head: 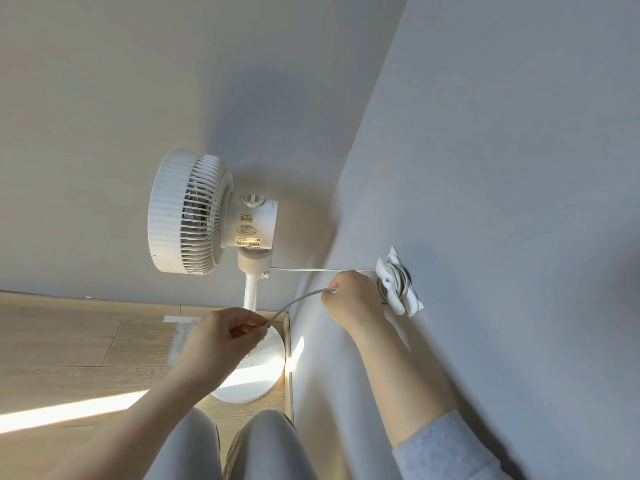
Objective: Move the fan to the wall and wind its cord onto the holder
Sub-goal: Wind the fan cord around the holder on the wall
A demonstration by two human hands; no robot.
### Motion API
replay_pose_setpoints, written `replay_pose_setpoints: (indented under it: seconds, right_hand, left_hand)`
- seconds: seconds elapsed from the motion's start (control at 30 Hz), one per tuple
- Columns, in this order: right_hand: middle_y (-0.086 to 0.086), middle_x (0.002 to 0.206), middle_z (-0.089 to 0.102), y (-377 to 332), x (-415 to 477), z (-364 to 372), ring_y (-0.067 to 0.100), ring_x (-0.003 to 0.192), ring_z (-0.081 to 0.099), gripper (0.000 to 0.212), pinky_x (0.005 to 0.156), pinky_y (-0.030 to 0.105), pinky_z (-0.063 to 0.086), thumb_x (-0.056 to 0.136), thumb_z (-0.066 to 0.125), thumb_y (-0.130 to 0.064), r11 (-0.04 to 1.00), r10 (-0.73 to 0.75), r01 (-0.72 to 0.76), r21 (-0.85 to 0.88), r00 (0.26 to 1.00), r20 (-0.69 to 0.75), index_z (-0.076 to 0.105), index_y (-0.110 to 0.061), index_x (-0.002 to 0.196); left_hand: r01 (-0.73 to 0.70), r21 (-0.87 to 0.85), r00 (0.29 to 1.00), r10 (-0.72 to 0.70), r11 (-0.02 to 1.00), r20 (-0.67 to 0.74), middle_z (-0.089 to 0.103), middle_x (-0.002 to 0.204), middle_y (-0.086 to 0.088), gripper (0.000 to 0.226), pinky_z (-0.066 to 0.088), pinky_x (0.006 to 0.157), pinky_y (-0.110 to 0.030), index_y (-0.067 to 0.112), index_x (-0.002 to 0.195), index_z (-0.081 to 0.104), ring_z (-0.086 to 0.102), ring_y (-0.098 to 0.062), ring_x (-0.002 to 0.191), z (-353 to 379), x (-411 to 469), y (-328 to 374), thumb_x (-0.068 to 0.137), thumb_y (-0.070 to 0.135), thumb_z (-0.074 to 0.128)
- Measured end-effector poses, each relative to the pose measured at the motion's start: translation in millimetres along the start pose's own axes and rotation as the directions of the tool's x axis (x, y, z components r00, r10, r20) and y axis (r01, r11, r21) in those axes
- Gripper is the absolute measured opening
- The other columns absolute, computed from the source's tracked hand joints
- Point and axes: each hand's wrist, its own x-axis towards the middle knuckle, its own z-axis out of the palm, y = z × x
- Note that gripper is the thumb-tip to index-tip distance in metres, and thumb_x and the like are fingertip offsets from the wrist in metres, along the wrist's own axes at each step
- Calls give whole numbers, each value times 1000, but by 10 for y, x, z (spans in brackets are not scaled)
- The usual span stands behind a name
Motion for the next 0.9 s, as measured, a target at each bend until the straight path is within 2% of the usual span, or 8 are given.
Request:
replay_pose_setpoints:
  seconds: [0.13,0.23,0.37,0.5,0.6,0.7,0.8,0.9]
  right_hand:
    - [9,72,76,-68,203,-91,27,71,73,25,71,36,61,73,48,1,996,23,-10,-89,988,151,72,-3,78]
    - [7,80,77,-109,330,-165,26,74,73,20,75,33,60,75,55,-2,985,36,-1,-173,979,202,74,-5,80]
    - [10,94,73,-177,354,-228,29,75,61,17,51,22,39,78,51,2,965,-15,36,-258,996,84,54,-9,66]
    - [11,105,70,-258,392,-307,29,86,62,31,60,25,38,79,53,3,935,-19,53,-349,995,101,39,-14,57]
    - [9,112,67,-336,450,-442,29,99,63,13,64,26,38,81,55,1,888,-36,90,-451,991,127,60,-11,79]
    - [6,112,69,-366,540,-561,24,82,53,25,52,20,34,83,54,-3,841,-35,115,-528,987,158,67,-12,102]
    - [5,107,71,-341,645,-631,25,85,61,7,72,27,46,76,63,-8,800,-23,107,-590,989,150,64,-14,79]
    - [5,116,66,-316,731,-713,25,109,62,28,83,32,46,77,69,-14,755,-43,94,-649,995,94,64,-14,105]
  left_hand:
    - [-7,10,1000,7,1000,4,74,73,6,20,49,61,-24,31,75,72,64,-16,62,12,37,-34,82,12,68]
    - [11,25,1000,-12,1000,9,74,69,5,17,43,51,-9,28,73,70,65,-4,60,9,68,-53,84,16,66]
    - [93,42,991,-97,995,93,73,70,5,15,55,59,-40,20,73,71,62,-23,60,-6,100,-93,85,23,63]
    - [93,47,988,-98,995,119,73,72,3,13,58,61,-46,20,76,71,62,-13,62,21,125,-104,85,21,62]
    - [54,70,993,-61,996,106,73,68,2,12,57,63,-39,22,76,69,62,-7,56,53,174,-99,85,19,62]
    - [56,45,993,-60,997,100,72,66,3,13,56,57,-36,21,75,67,62,-9,52,91,224,-95,86,18,61]
    - [54,29,994,-56,998,90,70,66,-4,14,53,52,-30,15,77,67,60,-8,49,128,256,-73,88,17,57]
    - [40,13,994,-41,999,106,70,68,-5,18,49,48,-21,14,81,68,58,-9,51,144,274,-44,91,19,54]
